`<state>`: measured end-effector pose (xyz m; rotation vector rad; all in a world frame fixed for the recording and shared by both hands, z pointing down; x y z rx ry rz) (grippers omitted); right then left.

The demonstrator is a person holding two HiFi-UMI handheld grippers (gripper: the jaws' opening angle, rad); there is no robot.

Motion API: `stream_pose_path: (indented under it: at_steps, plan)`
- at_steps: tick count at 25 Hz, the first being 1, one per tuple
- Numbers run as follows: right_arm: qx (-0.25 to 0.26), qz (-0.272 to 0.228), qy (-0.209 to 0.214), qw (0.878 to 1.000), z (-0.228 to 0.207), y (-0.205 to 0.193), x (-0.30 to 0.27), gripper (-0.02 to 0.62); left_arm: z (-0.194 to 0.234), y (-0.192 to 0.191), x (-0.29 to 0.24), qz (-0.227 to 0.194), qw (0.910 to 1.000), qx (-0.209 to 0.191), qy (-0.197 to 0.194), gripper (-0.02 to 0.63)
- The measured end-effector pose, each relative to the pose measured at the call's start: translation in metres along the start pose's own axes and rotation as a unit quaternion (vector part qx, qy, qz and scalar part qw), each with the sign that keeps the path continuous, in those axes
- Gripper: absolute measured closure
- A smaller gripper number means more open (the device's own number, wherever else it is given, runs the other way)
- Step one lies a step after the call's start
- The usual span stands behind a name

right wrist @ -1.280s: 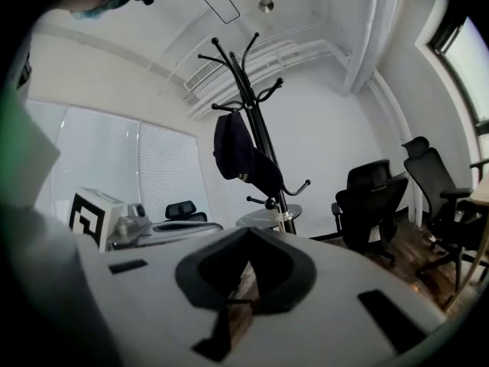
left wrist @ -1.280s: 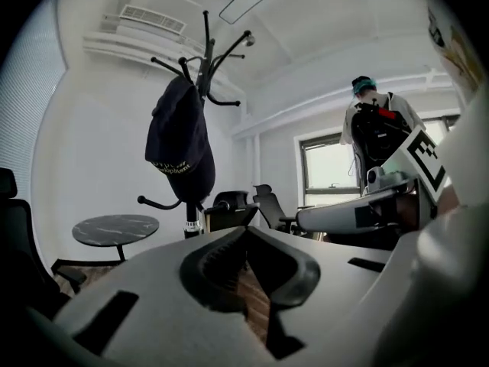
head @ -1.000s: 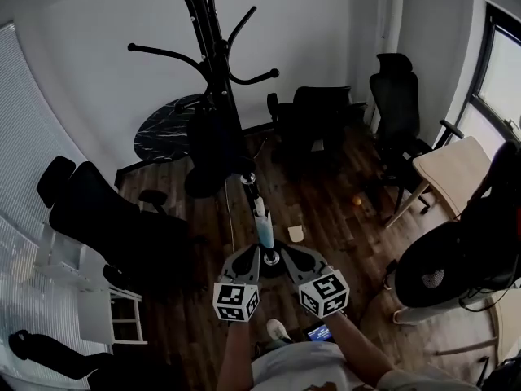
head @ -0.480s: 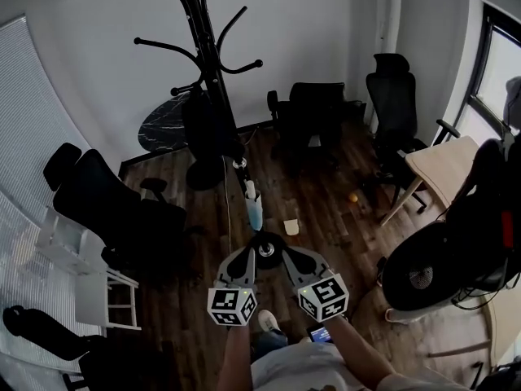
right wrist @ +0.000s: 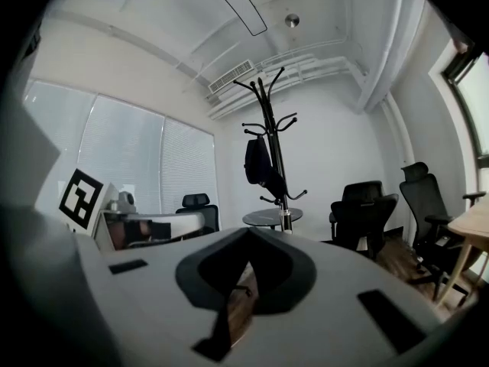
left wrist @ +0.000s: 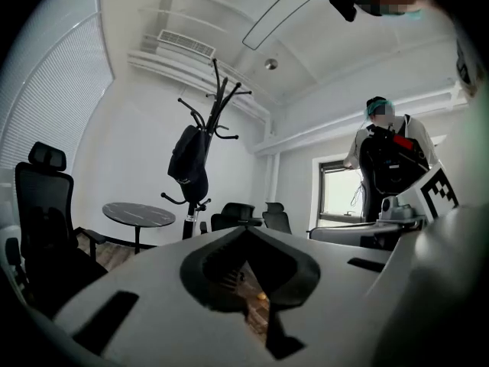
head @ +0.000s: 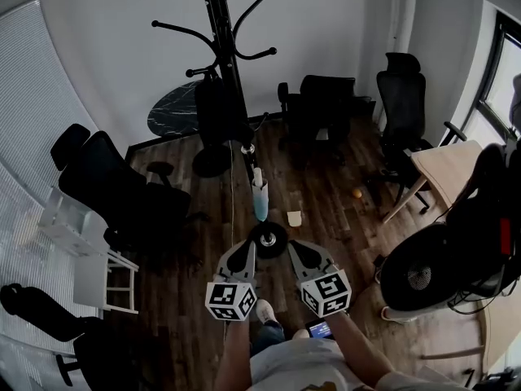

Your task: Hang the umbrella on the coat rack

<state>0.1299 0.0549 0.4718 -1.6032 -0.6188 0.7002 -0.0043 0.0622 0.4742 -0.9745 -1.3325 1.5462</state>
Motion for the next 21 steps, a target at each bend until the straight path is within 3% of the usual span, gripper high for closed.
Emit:
stream_pose_path:
  at_steps: [7,11,16,21]
  plan:
    - [0.001,-0.004,0.004,1.000,0.007,0.002,0.000,0.584,0.007,-0.003,0.006,0.005,0.9998,0.012,0.014,0.586]
    - [0.003,-0.004,0.001,1.000,0.008,0.001,0.002,0.584,0.017,-0.002,0.013,-0.001,0.9989,0.015,0.045,0.586]
    - [0.001,-0.006,-0.002,1.000,0.010,0.001,0.000,0.584,0.023,-0.004,0.017,0.006,0.9988,0.020,0.043,0.586]
    - [-0.003,-0.003,0.000,1.000,0.016,-0.002,-0.005,0.584,0.029,0.000,0.022,0.000,0.9978,-0.003,0.066,0.586]
Point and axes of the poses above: the fingertips, and each gripper's own axes: x backward along the fingers, z to its left, y out of its top, the point moved 3 cm from there along x, backward along the fingers, and after that the axes turned 1 degree about -y, right-handed, at the moved point
